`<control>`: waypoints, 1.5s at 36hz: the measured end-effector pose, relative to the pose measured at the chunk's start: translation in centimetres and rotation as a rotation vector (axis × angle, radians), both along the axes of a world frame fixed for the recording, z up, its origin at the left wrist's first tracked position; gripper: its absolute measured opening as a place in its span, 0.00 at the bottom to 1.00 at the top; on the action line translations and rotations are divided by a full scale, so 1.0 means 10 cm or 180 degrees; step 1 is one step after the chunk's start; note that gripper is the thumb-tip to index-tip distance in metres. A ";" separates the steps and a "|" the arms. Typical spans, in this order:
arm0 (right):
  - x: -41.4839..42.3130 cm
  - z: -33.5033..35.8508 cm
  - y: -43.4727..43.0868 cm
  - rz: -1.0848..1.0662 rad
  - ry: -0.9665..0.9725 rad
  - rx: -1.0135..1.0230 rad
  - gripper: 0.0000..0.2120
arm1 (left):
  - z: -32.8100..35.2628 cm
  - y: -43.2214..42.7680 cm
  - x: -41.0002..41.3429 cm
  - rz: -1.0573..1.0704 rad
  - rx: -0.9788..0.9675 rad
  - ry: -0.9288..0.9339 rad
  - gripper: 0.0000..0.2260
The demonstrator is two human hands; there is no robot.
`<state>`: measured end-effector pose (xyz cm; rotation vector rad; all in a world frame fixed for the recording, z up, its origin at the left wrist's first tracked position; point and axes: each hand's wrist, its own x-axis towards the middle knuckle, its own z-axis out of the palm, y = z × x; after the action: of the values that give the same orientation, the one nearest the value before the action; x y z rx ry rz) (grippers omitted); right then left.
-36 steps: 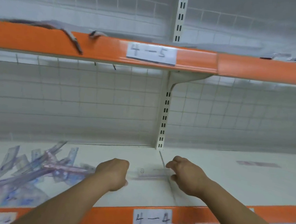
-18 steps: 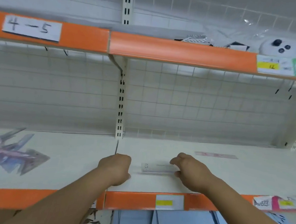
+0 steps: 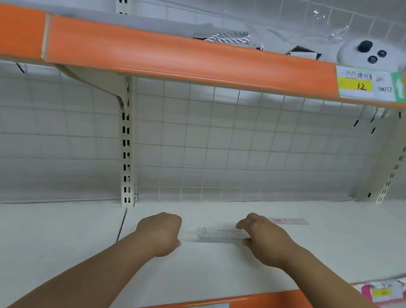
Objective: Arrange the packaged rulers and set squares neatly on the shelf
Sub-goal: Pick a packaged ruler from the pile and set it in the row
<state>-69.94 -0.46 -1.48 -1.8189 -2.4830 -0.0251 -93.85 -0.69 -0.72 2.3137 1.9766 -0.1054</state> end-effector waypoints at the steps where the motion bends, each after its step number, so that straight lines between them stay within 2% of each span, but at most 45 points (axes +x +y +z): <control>1: 0.00 0.00 0.04 -0.0025 0.0008 0.0010 0.19 | 0.00 0.05 -0.01 -0.0026 0.0015 -0.0006 0.15; 14: -0.23 -0.09 0.53 -0.0029 0.0077 -0.0078 0.20 | -0.07 0.43 -0.13 -0.0044 0.0016 0.0012 0.15; 36: -0.33 -0.26 1.16 0.0408 0.0045 -0.0493 0.18 | -0.13 0.56 -0.15 0.0465 -0.0017 -0.0020 0.15; 41: -0.30 -0.30 1.22 0.0431 0.0205 -0.0595 0.19 | -0.14 0.52 -0.12 0.0549 -0.0054 0.0007 0.17; 45: -0.27 -0.33 1.26 0.0541 0.0282 -0.0530 0.11 | -0.15 0.49 -0.09 0.0626 -0.0080 0.0029 0.16; 54: -0.26 -0.37 1.30 0.0734 0.0252 -0.0461 0.09 | -0.16 0.43 -0.07 0.0784 -0.0052 0.0013 0.17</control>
<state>-72.59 12.51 -5.15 -1.5328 -2.6819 0.2388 -94.58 3.65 -2.29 2.0409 2.2335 -0.1069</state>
